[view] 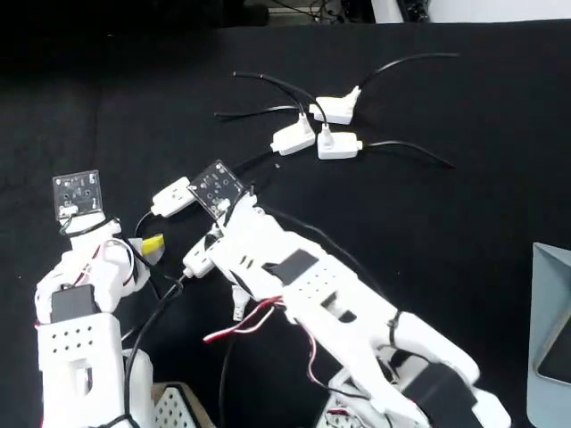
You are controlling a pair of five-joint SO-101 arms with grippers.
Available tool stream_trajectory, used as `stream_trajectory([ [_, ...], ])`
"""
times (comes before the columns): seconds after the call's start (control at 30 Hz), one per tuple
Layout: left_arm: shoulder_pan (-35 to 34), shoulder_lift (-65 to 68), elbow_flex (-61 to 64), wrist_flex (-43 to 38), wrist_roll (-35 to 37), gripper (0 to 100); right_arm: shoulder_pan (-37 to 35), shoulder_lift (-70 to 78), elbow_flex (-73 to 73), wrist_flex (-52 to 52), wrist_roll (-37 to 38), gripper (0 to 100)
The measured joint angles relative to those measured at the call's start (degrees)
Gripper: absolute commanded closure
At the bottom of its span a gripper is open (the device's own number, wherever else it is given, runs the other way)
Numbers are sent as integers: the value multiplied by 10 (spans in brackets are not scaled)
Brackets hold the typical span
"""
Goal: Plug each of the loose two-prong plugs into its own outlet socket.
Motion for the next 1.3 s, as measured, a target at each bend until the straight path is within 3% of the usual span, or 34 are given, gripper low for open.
stream_trajectory([
  [0.57, 0, -6, 4, 0, 0, 676, 1, 52, -20, -18, 4, 987],
  [1.3, 0, -6, 4, 0, 0, 676, 15, 148, -67, -14, 82, 987],
])
